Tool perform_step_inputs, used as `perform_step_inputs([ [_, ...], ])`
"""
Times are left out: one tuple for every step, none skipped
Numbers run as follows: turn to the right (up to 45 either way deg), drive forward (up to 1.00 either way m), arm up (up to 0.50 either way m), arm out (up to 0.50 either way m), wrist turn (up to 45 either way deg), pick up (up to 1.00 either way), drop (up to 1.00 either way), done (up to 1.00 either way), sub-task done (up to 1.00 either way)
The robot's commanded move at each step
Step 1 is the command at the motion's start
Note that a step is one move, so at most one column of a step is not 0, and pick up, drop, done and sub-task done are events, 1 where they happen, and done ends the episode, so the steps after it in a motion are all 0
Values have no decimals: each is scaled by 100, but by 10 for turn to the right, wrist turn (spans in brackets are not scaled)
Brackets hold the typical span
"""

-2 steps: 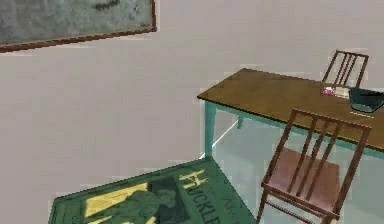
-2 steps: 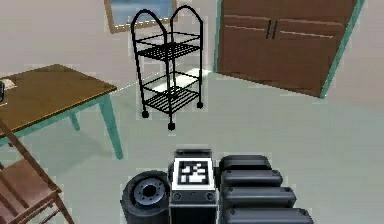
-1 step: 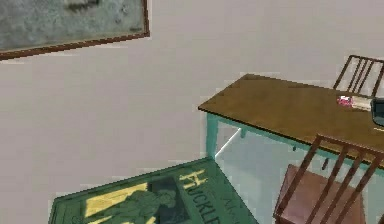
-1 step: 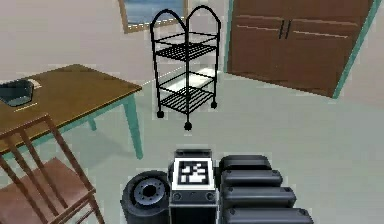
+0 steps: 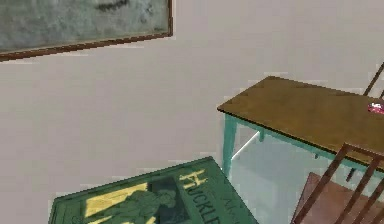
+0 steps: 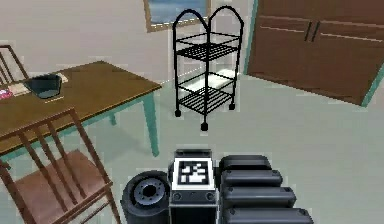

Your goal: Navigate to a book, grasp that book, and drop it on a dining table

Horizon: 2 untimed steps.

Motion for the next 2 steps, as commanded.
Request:
perform_step_inputs([
  [0, 35, 0, 0, 0, 0, 0, 0, 0],
  [180, 0, 0, 0, 0, 0, 0, 0, 0],
])
